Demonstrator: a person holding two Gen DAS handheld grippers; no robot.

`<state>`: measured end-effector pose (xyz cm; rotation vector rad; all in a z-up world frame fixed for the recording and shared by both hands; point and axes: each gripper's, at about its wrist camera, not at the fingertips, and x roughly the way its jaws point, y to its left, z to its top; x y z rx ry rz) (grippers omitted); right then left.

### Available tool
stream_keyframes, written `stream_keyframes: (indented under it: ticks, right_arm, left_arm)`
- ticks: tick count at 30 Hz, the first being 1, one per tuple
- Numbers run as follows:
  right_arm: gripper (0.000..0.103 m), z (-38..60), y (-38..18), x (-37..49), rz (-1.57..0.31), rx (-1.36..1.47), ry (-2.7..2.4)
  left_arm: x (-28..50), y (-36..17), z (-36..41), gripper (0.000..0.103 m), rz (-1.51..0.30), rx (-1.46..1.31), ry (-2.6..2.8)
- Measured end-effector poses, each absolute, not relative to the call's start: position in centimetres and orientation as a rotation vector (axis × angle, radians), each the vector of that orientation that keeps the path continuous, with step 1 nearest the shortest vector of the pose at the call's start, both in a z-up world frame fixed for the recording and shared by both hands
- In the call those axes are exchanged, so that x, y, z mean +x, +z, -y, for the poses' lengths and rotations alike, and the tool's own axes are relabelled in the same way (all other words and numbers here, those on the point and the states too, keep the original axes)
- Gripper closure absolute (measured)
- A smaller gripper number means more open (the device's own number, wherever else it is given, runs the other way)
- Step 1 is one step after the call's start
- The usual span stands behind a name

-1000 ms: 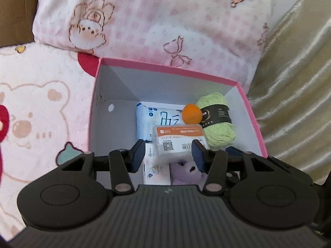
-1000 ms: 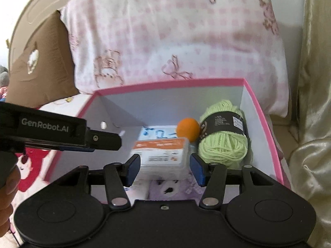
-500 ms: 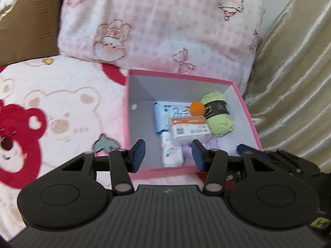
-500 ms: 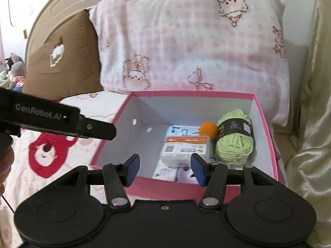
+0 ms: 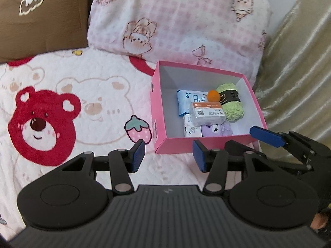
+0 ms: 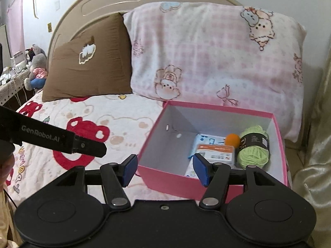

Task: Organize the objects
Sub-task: 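Withdraw the left tool up and away from the pink box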

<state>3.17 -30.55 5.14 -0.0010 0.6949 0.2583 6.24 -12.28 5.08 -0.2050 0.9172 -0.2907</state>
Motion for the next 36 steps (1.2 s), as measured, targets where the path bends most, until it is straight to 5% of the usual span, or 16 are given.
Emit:
stream_keyframes:
  ticks: [19, 36]
  right_arm:
    - [0.034, 29.4, 4.8, 0.0, -0.742, 0.064, 0.161]
    - [0.017, 27.9, 3.3, 1.8, -0.825, -0.008, 0.115]
  left_arm:
    - [3.1, 3.0, 7.9, 0.05, -0.916, -0.235, -0.187]
    - [3.4, 2.9, 7.3, 0.038, -0.945, -0.231, -0.14]
